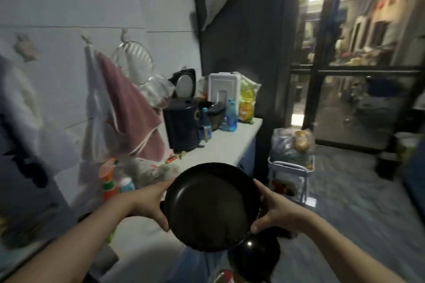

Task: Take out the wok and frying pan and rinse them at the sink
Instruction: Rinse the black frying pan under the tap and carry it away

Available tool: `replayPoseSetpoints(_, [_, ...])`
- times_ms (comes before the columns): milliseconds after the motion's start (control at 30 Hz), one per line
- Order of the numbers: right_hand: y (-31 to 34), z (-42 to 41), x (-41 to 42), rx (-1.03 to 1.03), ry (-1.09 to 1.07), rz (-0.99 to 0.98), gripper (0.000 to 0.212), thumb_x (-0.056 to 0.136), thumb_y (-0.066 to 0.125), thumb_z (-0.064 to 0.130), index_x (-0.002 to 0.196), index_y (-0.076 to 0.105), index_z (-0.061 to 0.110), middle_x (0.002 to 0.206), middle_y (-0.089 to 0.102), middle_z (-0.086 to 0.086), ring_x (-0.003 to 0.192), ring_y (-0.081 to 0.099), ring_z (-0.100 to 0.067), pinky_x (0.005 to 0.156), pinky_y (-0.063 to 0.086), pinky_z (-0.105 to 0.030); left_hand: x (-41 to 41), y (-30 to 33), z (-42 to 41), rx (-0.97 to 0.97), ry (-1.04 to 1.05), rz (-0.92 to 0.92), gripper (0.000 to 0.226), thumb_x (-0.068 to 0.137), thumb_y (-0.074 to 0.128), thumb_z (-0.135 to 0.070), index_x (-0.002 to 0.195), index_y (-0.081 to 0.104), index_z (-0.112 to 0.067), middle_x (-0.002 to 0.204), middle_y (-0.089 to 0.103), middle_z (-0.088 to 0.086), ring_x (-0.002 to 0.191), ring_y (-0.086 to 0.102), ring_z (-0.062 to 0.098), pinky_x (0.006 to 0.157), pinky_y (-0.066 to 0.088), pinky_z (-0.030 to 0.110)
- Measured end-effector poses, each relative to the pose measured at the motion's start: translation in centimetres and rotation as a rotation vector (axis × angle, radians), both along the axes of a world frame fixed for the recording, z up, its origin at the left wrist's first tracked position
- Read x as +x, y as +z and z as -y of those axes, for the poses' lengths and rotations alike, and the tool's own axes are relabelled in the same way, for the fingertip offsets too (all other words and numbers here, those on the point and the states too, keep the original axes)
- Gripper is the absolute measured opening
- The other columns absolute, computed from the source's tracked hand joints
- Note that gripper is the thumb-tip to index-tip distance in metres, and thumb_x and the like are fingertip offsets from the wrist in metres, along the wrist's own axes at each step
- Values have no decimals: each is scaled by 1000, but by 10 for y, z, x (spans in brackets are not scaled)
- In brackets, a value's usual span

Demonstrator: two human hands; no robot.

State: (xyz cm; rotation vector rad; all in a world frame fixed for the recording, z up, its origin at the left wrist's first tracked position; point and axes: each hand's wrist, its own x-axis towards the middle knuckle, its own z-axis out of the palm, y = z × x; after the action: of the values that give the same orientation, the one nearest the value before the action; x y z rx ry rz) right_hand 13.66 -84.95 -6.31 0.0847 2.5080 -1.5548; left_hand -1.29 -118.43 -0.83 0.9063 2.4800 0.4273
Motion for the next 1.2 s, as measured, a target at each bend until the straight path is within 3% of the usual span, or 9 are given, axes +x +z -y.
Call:
replayPoseSetpoints(167, [17,-120,93,-42,-205,-15,131,47,97,15,150,19,39,107,61,2,86,68,-12,83,59,-44,26,-1,-171,100,-194,46,112,51,91,-27,126,15,-59,130,31,-32,129,32,-1,93,29,3])
replayPoseSetpoints(267, [29,-178,155,-65,-339,-31,99,68,74,-21,129,27,42,96,59,5,70,67,2,63,55,-21,47,-5,-267,140,-319,124,105,58,89,-14,114,14,-60,124,26,-37,128,28,-3,82,32,-4])
replayPoseSetpoints(400, [22,-253,234,21,-555,-42,115,60,91,8,135,21,59,114,64,-1,89,67,-8,85,58,-38,82,-7,-392,150,-510,197,109,59,88,-3,126,12,-45,130,34,-26,113,39,-11,81,33,-3])
replayPoseSetpoints(567, [10,-317,317,80,-812,-17,119,54,94,36,145,19,49,128,51,24,114,53,8,102,45,-20,121,-13,-537,90,-774,182,122,42,95,-25,133,18,-51,132,40,-27,125,42,-1,96,37,8])
replayPoseSetpoints(667, [-1,-352,360,61,-938,3,116,58,92,29,142,17,52,130,49,27,119,49,8,99,43,-12,151,-16,-621,80,-908,234,112,48,94,-16,119,19,-58,125,34,-36,120,40,-4,86,37,2])
replayPoseSetpoints(800, [-17,-392,405,59,-1139,-10,132,47,96,39,147,11,53,139,46,21,129,48,-4,108,44,-33,188,-24,-721,82,-1060,255,117,50,92,-10,133,19,-49,125,40,-34,123,40,1,83,39,3])
replayPoseSetpoints(933, [-18,-413,443,14,-1289,-54,122,54,95,21,147,19,41,130,48,23,127,49,-3,110,41,-28,232,-28,-805,88,-1251,234,116,53,92,-16,131,12,-47,124,29,-40,128,33,-1,99,33,11])
replayPoseSetpoints(1067, [-31,-426,491,18,-1487,-2,150,35,96,49,154,4,40,144,45,-1,131,49,-21,109,44,-41,295,-28,-870,72,-1436,275,114,50,93,-22,128,14,-45,119,39,-50,108,39,-29,88,31,-2])
replayPoseSetpoints(1200, [-41,-432,544,-20,-1644,-25,140,43,97,31,151,10,46,127,56,-6,113,63,-19,97,53,-39,360,-52,-926,60,-1597,252,117,46,89,-36,140,19,-33,130,46,-22,115,41,-18,99,34,9])
